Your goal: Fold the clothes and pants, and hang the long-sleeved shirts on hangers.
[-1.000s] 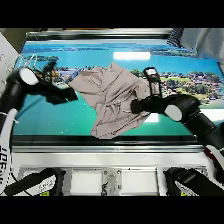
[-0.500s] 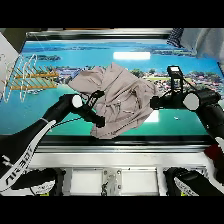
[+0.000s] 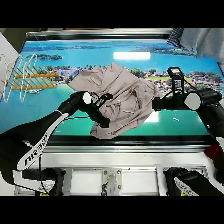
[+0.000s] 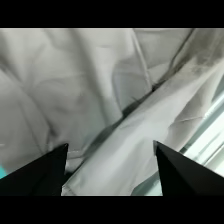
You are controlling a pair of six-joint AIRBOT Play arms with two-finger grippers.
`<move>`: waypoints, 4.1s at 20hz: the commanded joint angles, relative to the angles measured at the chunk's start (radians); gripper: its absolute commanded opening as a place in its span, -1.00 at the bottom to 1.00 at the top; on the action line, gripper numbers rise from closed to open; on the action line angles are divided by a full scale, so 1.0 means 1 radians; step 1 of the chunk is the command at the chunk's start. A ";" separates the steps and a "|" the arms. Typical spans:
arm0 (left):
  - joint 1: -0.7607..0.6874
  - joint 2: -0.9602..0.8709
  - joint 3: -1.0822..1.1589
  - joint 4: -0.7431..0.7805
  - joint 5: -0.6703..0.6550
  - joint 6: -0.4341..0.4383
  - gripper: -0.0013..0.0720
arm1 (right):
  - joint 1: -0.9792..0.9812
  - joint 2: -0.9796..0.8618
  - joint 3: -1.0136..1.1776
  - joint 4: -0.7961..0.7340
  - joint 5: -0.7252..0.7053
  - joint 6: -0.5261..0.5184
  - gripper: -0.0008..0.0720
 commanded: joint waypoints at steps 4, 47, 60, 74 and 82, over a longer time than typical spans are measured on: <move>-0.015 -0.012 -0.009 -0.057 -0.076 0.046 0.01 | -0.001 -0.004 0.000 0.000 0.003 -0.001 0.39; 0.095 0.301 0.921 0.211 0.000 0.048 -0.92 | -0.057 -0.204 1.052 -0.109 0.278 -0.078 -0.95; -0.018 0.476 0.079 0.278 -0.458 0.047 -0.92 | 0.209 0.061 0.185 -0.115 0.748 0.248 -0.95; -0.156 0.626 -0.175 0.285 -0.318 0.000 0.81 | 0.296 0.043 0.130 -0.106 0.678 0.256 -0.93; 0.143 0.647 -0.078 0.287 -0.192 -0.122 0.81 | 0.296 0.043 0.130 -0.105 0.661 0.255 -0.93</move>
